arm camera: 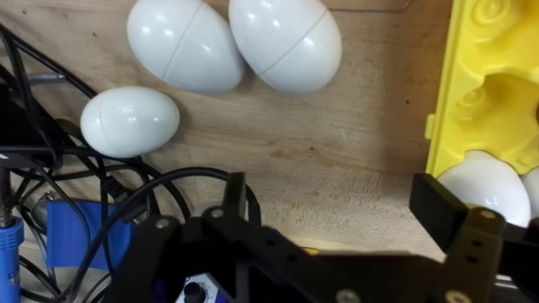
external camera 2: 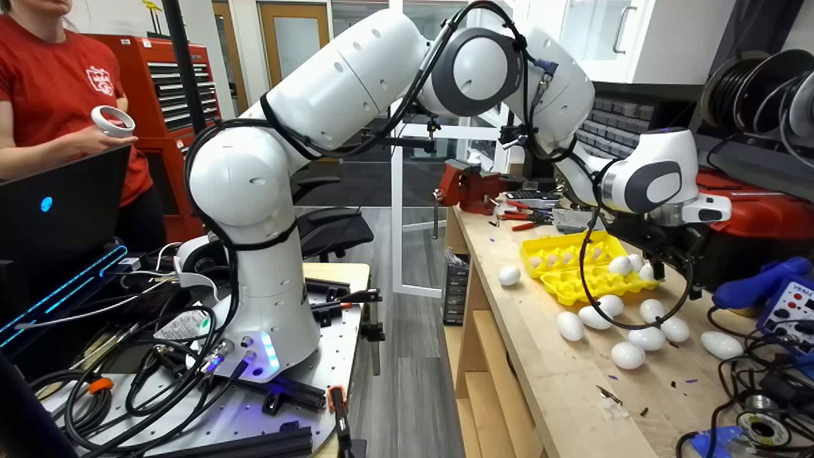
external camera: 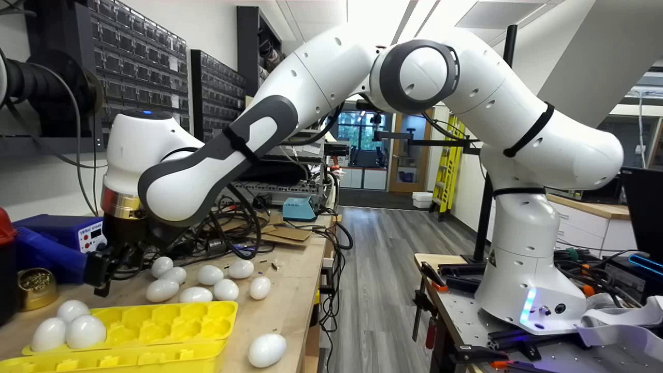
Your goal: Put the second egg from the second row of the egg tray on the table
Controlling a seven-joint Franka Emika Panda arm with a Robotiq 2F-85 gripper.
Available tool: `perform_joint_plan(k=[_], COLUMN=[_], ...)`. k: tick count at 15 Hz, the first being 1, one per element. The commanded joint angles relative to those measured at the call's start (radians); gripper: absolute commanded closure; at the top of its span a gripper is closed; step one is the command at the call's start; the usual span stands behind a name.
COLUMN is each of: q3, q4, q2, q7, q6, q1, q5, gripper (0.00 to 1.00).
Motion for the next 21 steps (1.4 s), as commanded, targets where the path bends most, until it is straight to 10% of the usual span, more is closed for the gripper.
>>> perform_joint_plan(k=[1, 21], q3=[0.011, 0.042], q4=[-0.013, -0.138], q2=[-0.017, -0.197], q7=[0.004, -0.056], q6=[-0.001, -0.140], q1=[-0.010, -0.046], q5=[-0.014, -0.009], gripper=[0.00, 0.00])
